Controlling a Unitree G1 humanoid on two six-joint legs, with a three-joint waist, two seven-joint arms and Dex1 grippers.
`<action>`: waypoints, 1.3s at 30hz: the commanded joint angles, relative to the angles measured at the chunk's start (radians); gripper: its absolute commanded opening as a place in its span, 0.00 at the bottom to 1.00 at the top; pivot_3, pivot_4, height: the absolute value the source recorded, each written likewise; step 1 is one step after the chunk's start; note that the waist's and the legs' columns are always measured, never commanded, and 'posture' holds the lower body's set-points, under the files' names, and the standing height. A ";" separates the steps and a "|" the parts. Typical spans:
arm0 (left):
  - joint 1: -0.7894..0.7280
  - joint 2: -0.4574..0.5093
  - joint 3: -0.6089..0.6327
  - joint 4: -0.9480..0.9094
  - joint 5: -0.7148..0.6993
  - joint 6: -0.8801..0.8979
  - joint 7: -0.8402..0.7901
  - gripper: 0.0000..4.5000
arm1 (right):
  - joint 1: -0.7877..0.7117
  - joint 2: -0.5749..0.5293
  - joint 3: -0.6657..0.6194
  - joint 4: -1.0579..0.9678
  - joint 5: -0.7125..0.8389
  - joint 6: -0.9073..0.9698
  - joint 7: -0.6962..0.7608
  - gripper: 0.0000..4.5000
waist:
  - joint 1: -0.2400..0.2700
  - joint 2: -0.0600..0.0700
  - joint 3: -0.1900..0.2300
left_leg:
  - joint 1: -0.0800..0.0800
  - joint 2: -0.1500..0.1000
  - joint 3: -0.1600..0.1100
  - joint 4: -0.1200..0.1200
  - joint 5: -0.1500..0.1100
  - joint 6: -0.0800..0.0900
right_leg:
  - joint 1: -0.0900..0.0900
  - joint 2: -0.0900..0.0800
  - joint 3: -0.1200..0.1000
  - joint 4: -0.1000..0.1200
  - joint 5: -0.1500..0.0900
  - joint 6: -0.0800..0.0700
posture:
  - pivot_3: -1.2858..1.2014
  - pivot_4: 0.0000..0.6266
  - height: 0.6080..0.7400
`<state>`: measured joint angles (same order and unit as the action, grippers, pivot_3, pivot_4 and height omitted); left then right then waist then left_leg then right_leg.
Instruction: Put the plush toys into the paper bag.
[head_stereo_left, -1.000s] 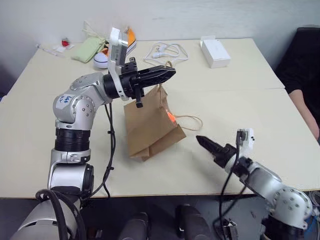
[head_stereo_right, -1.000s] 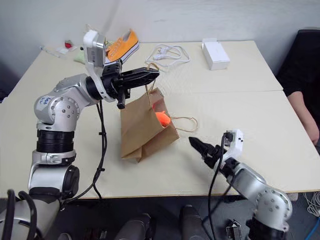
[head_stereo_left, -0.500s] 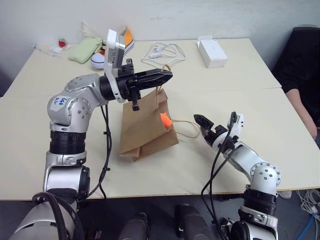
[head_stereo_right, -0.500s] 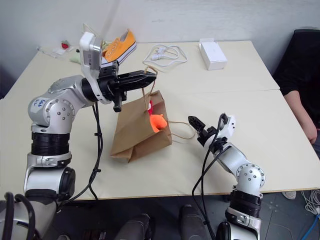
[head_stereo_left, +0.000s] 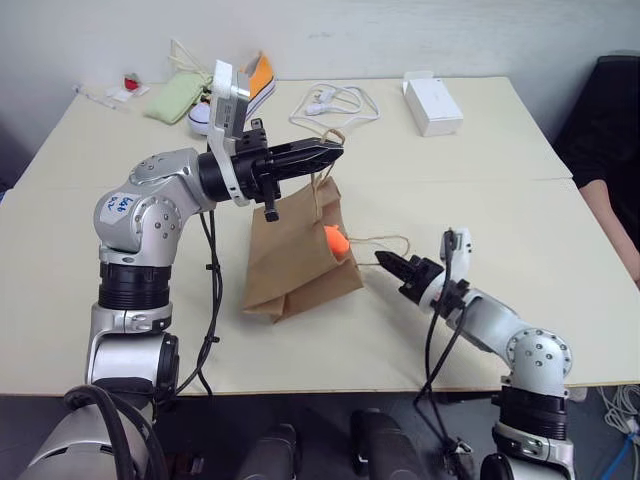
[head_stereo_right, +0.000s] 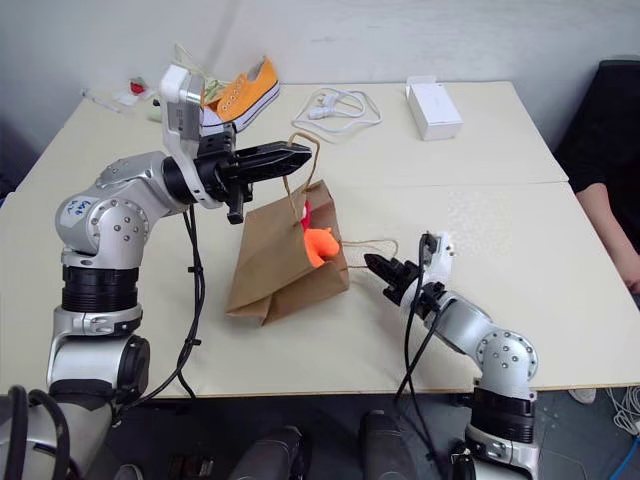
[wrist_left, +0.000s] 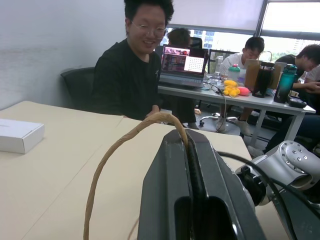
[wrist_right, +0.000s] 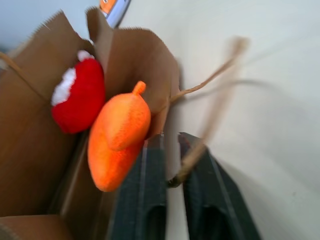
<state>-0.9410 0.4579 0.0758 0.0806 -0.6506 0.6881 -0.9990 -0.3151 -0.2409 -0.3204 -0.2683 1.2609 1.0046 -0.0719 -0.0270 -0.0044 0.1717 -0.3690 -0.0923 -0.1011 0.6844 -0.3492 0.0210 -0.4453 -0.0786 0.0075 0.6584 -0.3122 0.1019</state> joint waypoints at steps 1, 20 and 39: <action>-0.021 0.001 0.011 -0.022 -0.010 -0.021 -0.005 0.00 | 0.001 -0.078 -0.042 -0.142 0.037 -0.035 0.046 0.01 | 0.001 0.000 0.000 | 0.000 0.000 0.000 0.000 0.000 0.000 | 0.000 0.000 0.000 0.000 0.000 0.000 | 0.52 0.24 1.00; -0.050 -0.241 -0.096 0.186 0.147 -0.270 0.054 0.00 | 0.024 -0.494 0.160 -0.478 -0.494 -0.275 0.169 0.01 | 0.033 -0.004 0.001 | -0.001 0.000 0.001 0.000 0.000 0.000 | 0.000 0.000 0.000 -0.004 0.000 0.000 | 0.52 0.24 1.00; 0.279 0.151 -0.071 -0.195 0.051 -0.050 -0.095 1.00 | 0.442 -0.625 -0.292 -0.675 -0.070 -0.249 0.350 0.67 | 0.051 -0.004 0.001 | 0.003 0.000 0.000 0.000 0.000 0.001 | 0.005 0.000 0.000 -0.007 0.000 0.000 | 0.52 0.24 1.00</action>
<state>-0.6733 0.6107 0.0336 -0.0779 -0.6440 0.6995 -1.0900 0.1180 -0.8577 -0.5895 -0.9159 1.1811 0.7688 0.2577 0.0239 -0.0082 0.1725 -0.3655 -0.0922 -0.1015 0.6840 -0.3491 0.0218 -0.4393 -0.0789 0.0072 0.6509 -0.3121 0.1020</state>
